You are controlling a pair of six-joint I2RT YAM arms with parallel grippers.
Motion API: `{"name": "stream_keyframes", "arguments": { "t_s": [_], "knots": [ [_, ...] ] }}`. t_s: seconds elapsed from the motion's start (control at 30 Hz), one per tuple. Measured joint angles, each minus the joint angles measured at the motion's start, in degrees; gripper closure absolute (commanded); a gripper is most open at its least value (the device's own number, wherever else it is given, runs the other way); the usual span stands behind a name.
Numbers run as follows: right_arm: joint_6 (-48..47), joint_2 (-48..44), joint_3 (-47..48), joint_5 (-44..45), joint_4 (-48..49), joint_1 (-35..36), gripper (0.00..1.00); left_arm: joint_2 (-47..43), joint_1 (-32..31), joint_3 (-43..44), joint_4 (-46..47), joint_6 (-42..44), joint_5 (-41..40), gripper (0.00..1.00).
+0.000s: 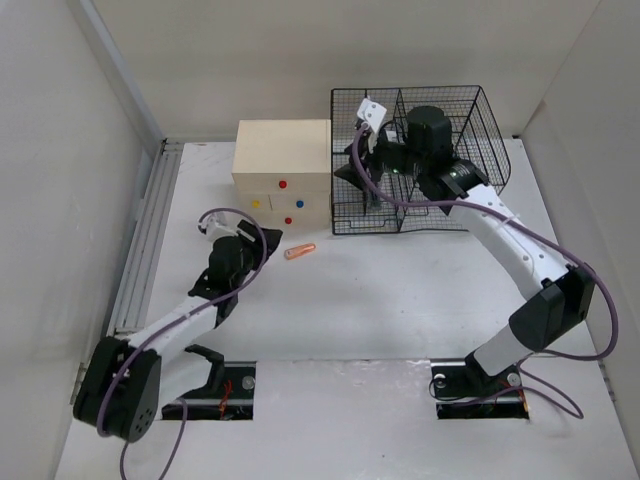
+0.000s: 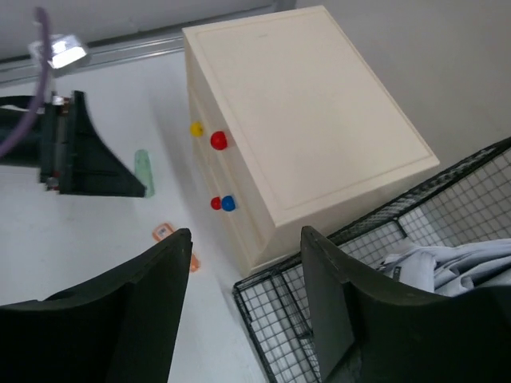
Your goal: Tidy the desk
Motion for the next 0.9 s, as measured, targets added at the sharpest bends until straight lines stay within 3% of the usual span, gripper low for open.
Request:
{"name": "stream_keyframes", "arguments": {
  "t_s": [0.1,0.13,0.3,0.47,0.9],
  "knots": [
    [1.22,0.09,-0.22,-4.39,-0.31,-1.36,0.44,7.61,2.62,2.56,4.35,-0.02,4.76,0.4],
    [1.64,0.09,-0.28,-5.55,-0.26,-1.29,0.49,10.27,3.28,3.65,5.77,0.0,6.12,0.46],
    [3.15,0.04,-1.55,-9.11,0.26,-0.79,0.53,20.68,4.42,7.74,10.21,0.0,9.6,0.64],
    [3.85,0.04,-1.86,-10.29,0.35,-0.79,0.53,28.15,4.66,10.62,12.55,0.04,10.67,0.64],
    [4.85,0.04,-1.86,-11.5,0.33,-0.79,0.51,37.11,4.57,14.62,16.22,1.36,8.81,0.64]
  ]
}}
